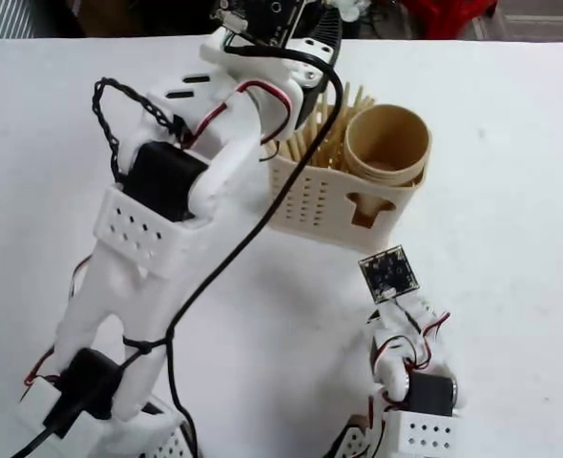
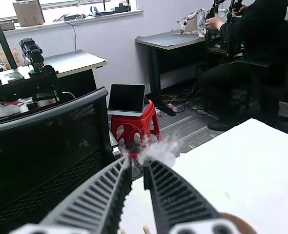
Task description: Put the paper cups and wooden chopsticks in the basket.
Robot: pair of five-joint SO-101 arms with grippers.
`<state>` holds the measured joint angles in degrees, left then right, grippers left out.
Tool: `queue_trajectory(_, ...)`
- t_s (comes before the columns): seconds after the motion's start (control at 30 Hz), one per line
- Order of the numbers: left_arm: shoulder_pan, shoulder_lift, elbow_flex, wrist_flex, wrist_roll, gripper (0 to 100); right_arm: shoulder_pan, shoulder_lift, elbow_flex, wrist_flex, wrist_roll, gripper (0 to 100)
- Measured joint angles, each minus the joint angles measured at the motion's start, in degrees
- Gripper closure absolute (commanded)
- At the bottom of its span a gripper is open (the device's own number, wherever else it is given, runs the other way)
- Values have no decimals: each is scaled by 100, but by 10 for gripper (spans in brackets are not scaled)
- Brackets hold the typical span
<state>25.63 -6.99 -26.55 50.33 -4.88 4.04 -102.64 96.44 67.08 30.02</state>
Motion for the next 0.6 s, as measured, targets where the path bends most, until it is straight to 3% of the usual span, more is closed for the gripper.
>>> queue_trajectory(0.33,0,-800,0,1204,0,934,0,0,0,0,0,961)
queue_trajectory(0.6,-18,-2004,-9,3930,0,935,0,0,0,0,0,961)
